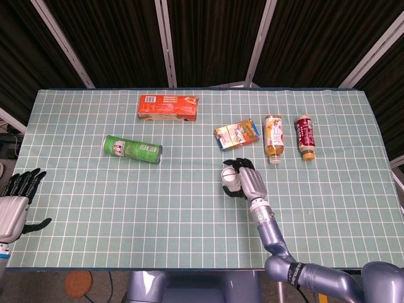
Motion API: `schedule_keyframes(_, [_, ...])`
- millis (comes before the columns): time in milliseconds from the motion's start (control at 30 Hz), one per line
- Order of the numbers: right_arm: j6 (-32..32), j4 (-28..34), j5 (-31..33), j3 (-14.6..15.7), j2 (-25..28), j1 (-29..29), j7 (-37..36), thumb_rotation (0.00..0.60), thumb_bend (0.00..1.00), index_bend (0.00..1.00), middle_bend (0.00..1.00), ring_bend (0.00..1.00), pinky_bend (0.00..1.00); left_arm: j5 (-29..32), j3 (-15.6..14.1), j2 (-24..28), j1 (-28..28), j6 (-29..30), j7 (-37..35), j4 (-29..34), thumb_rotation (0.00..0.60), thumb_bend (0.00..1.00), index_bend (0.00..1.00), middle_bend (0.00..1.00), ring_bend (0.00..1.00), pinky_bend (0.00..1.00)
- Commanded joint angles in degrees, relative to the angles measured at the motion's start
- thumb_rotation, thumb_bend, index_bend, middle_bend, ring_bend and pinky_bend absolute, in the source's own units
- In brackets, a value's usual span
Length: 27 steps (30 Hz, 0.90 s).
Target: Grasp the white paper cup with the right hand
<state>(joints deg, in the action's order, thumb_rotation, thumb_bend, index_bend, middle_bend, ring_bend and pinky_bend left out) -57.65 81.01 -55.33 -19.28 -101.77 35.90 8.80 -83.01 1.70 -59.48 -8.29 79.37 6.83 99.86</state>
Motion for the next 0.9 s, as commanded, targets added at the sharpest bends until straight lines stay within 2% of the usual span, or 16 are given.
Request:
schedule_keyframes(33, [-0.4, 0.4, -1.18, 0.93, 0.82, -0.5, -0.08, 0.6, 0.2, 0.12, 0.09, 0.01, 0.0, -0.01, -0.01, 0.01, -0.02, -0.02, 0.0, 0.0, 0.6, 0.0, 0.0, 0.0, 0.0, 0.0])
schedule_keyframes(200, [-1.21, 2.96, -2.36, 1.98, 2.83, -1.54, -0.33, 0.6, 0.13, 0.08, 0.03, 0.0, 0.0, -0.19, -0.09, 0.05, -0.03, -0.01, -0.03, 0.1, 0.6, 0.0, 0.0, 0.0, 0.0, 0.0])
schedule_keyframes(400, [-3.77, 9.36, -6.79, 3.71, 8.32, -3.95, -1.32, 0.6, 0.02, 0.06, 0.0, 0.0, 0.0, -0.79, -0.15, 0.31, 0.24, 0.73, -0.5, 0.14, 0.6, 0.0, 0.0, 0.0, 0.0, 0.0])
schedule_keyframes(500, [-5.62, 12.76, -13.95, 7.47, 15.6, -6.44, -1.62, 0.6, 0.0, 0.01, 0.0, 0.0, 0.0, -2.34, 0.18, -0.07, 0.6, 2.79, -1.15, -0.52, 0.6, 0.0, 0.0, 0.0, 0.0, 0.0])
schedule_keyframes(533, [-8.01, 13.76, -18.14, 9.75, 20.37, -8.64, -1.99, 0.6, 0.0, 0.0, 0.0, 0.0, 0.0, -3.18, 0.12, -0.46, 0.85, 3.69, -1.59, -1.1, 0.6, 0.0, 0.0, 0.0, 0.0, 0.0])
schedule_keyframes(567, [-8.47, 14.12, -19.46, 10.36, 21.57, -9.16, -2.91, 0.6, 0.0, 0.0, 0.0, 0.0, 0.0, -3.39, 0.06, -0.56, 0.91, 3.84, -1.79, -1.3, 0.6, 0.0, 0.0, 0.0, 0.0, 0.0])
schedule_keyframes(700, [-13.32, 13.0, -25.2, 12.77, 26.02, -12.29, -5.48, 0.6, 0.0, 0.0, 0.0, 0.0, 0.0, -3.96, -0.05, -0.76, 1.11, 4.37, -2.36, -1.9, 0.6, 0.0, 0.0, 0.0, 0.0, 0.0])
schedule_keyframes(800, [-18.98, 9.14, -30.62, 14.87, 27.71, -14.92, -4.91, 0.6, 0.0, 0.0, 0.0, 0.0, 0.0, -4.15, 0.12, -1.12, 1.26, 4.96, -2.61, -2.43, 0.6, 0.0, 0.0, 0.0, 0.0, 0.0])
schedule_keyframes(900, [-23.19, 8.14, -32.33, 17.05, 29.27, -18.53, -7.18, 0.6, 0.0, 0.0, 0.0, 0.0, 0.0, -4.18, 0.11, -1.25, 1.29, 4.95, -2.96, -2.83, 0.6, 0.0, 0.0, 0.0, 0.0, 0.0])
